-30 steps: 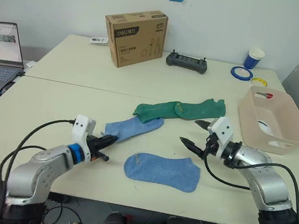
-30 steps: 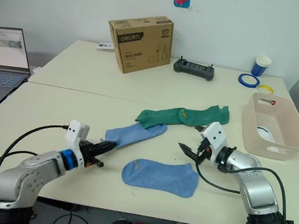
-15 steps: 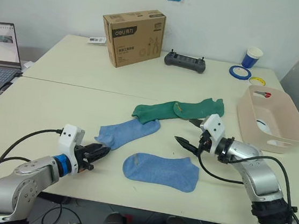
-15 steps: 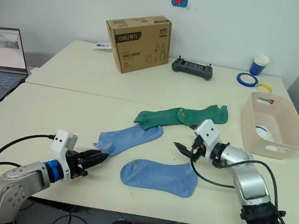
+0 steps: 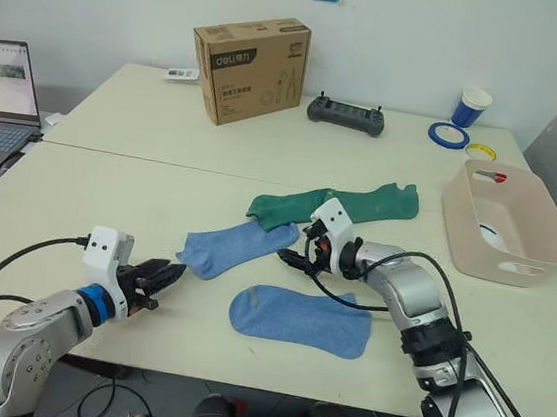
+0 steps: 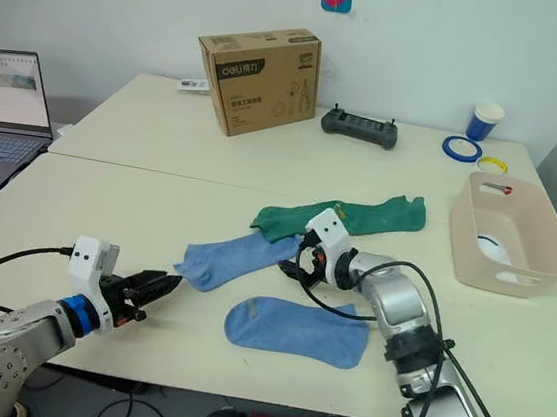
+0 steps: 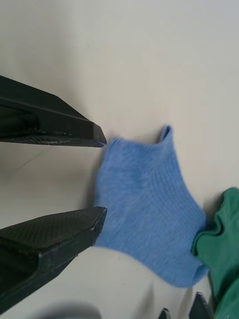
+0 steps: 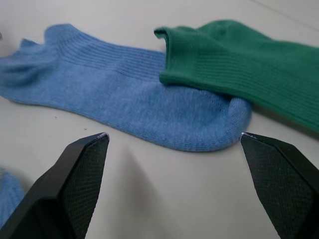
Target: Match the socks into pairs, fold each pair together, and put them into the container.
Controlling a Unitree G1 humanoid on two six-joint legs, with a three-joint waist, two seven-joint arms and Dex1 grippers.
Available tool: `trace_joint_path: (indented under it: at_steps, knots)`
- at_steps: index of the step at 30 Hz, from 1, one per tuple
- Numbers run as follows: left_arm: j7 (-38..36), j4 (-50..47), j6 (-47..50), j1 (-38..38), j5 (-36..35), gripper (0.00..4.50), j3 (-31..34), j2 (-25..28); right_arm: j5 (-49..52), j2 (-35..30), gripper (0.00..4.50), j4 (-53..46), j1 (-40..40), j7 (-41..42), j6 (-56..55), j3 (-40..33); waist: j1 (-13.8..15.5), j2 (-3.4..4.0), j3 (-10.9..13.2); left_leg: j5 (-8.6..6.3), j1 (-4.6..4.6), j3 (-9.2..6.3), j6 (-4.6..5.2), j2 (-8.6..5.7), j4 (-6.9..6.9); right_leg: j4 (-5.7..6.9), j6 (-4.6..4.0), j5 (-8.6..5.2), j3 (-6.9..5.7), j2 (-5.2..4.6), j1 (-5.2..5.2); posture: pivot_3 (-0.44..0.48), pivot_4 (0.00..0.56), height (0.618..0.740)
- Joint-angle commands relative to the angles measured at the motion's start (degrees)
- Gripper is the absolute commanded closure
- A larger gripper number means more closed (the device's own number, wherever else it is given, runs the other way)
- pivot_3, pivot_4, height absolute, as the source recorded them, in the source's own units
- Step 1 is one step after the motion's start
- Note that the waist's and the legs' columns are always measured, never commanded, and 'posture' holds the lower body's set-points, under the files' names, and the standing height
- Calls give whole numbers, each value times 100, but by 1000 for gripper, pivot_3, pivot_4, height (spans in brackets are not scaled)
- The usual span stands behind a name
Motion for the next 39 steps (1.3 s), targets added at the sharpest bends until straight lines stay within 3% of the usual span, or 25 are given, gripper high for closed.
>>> trace_joint_path:
  at_steps: [1, 3, 5, 6, 8, 12, 16, 25, 30, 39]
  knots:
    - [-122, 213, -261, -223, 240, 2568, -387, 106, -149, 189, 0, 446, -263, -152, -243, -23, -30, -2, -1, 0, 0, 1, 0, 0, 1, 0, 1, 0, 1, 0, 0, 0, 150, 740]
    - [-194, 323, -315, -277, 310, 2568, -541, 146, -175, 304, 0, 675, -359, -195, -317, -66, -57, -2, -1, 0, 1, 2, 0, 1, 0, 0, 1, 0, 0, 1, 0, 0, 150, 740]
    - [-271, 386, -353, -328, 356, 2528, -657, 176, -199, 380, 603, 841, -436, -218, -387, -115, -71, -2, -1, 0, 1, 1, 0, 4, -3, 1, 0, 1, -1, 2, -1, 0, 150, 740]
    - [-284, 398, -356, -358, 346, 2713, -672, 168, -207, 401, 864, 897, -458, -205, -413, -133, -74, -2, -1, 0, 3, 1, 0, 5, -5, 3, 0, 1, -1, 2, -1, 0, 150, 740]
    - [-293, 433, -394, -439, 349, 3158, -688, 151, -170, 460, 1632, 971, -493, -172, -433, -187, -73, -2, -1, 0, 4, -2, 0, 8, -6, 4, 0, 1, -3, 6, -1, 0, 150, 740]
    - [-306, 510, -418, -600, 336, 4487, -707, 154, -51, 588, 3121, 973, -521, -181, -389, -400, -74, -2, -1, 0, 4, -1, 0, 8, -7, 4, 0, 0, -1, 5, -2, 0, 150, 740]
    - [-334, 559, -441, -655, 349, 4500, -725, 161, -17, 644, 4463, 1012, -523, -151, -379, -544, -74, -1, -1, 0, 3, -1, 0, 7, -10, 4, 0, 0, -1, 6, -3, 0, 150, 740]
    - [-631, 450, -439, -779, 112, 4500, -614, 178, 279, 580, 4463, 526, -464, 81, -395, -784, -70, 0, 1, 0, 1, -2, 0, 6, -13, 1, 0, 0, -2, 5, -3, 0, 150, 740]
    - [-728, 303, -264, -1122, -292, 4500, -423, 212, 710, 222, 4463, -483, -327, 410, 165, -932, -51, 0, 1, 0, -3, -6, 0, 6, -13, 1, 1, 0, -4, 5, -4, 0, 150, 740]
    - [-1069, 336, -97, -1557, -529, 4500, -687, 420, 1544, -407, 4463, -2121, 58, 349, 1328, -1403, -50, 0, 1, -1, -7, -10, 1, 4, -15, -2, 2, -1, -6, 5, -6, 0, 150, 740]
